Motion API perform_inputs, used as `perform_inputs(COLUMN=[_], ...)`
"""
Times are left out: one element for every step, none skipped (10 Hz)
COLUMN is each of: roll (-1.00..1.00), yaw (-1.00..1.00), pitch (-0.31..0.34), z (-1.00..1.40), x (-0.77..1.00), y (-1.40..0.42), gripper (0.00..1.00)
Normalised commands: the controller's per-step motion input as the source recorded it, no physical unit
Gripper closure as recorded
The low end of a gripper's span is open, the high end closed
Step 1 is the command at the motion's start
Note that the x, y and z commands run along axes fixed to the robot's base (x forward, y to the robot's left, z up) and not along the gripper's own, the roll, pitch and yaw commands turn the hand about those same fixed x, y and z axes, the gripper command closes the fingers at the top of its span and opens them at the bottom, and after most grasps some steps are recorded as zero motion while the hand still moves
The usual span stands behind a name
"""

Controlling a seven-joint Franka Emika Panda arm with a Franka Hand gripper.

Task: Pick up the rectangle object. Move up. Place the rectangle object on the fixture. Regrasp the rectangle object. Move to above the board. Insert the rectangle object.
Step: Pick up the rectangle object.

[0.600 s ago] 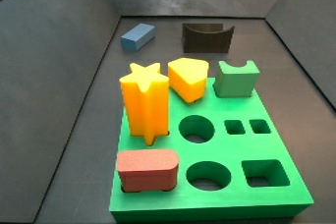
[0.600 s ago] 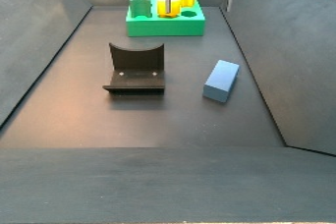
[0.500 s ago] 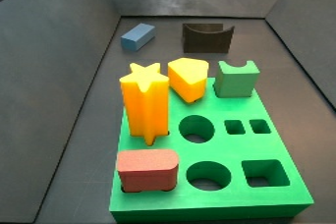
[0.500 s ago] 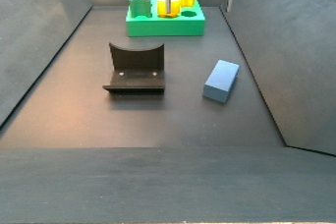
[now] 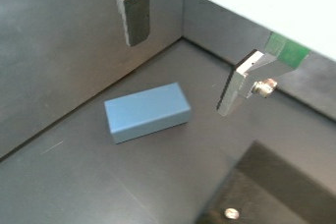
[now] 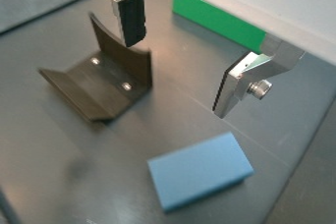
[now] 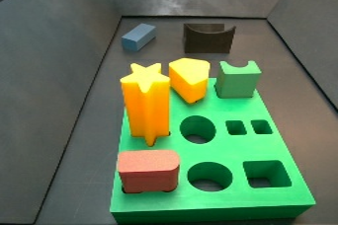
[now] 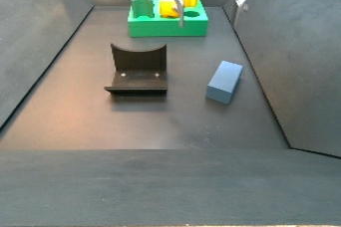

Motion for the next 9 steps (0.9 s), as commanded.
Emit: perform_inputs(roll=[0.03,0.01,0.00,0.00,0.02,0.02,0.00,-0.01,-0.06], yaw=[-0.14,-0.21,-0.29,-0.32,-0.33,-0.34,-0.31,-0.31,-0.27], pitch=[-0.017,-0.020,-0.031,-0.027,-0.016,-0.011,-0.034,-0.081,-0.123], z=[-0.81,-0.81,-0.72,-0.61,-0.59,-0.59,-0.55,-0.41,-0.38], x=[-0.37,-0.45,-0.39,-0.44,-0.46,-0.39,-0.31,-0.25,-0.18], y=[-0.09,-0.03,-0.06,-0.03,-0.03,-0.03,-0.01,-0.04,-0.02], gripper=[0.00,0.00,0.00,0.00,0.00,0.00,0.00,0.00,0.00])
